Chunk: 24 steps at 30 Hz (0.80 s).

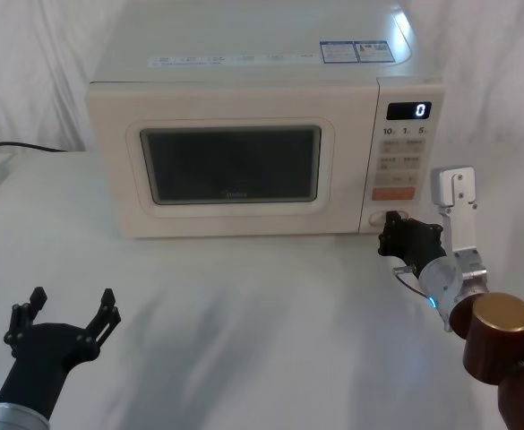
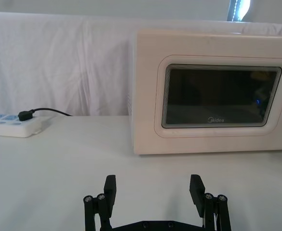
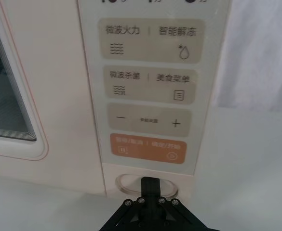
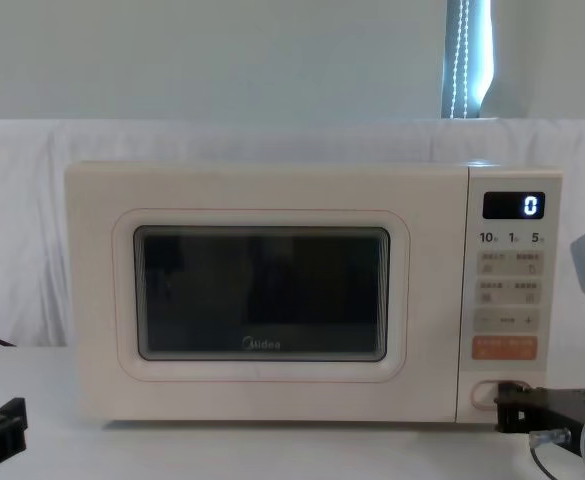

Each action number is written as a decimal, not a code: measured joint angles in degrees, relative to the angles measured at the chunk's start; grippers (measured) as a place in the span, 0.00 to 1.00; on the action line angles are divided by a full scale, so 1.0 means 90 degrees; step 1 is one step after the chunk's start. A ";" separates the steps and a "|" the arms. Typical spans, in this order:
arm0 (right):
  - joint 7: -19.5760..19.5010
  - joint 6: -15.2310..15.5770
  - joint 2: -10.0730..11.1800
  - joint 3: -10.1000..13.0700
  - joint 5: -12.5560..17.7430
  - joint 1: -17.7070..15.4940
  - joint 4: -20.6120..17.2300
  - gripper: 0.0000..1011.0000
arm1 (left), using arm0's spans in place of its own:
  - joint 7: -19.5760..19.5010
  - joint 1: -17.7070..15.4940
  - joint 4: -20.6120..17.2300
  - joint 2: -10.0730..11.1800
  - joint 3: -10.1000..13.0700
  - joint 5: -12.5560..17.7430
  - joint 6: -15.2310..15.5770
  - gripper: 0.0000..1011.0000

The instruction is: Press the button to open the microwave door with one hand; close the microwave door with the other hand.

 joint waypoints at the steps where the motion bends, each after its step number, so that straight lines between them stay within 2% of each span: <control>1: 0.0004 -0.0001 0.0000 -0.0002 0.0001 0.0001 0.0003 0.00 | 0.0000 0.0000 0.0000 0.0000 0.0000 0.0000 0.0000 0.99; 24: -0.0033 -0.0015 -0.0011 -0.0026 0.0000 0.0038 0.0023 0.00 | 0.0000 0.0000 0.0000 0.0000 0.0000 0.0000 0.0000 0.99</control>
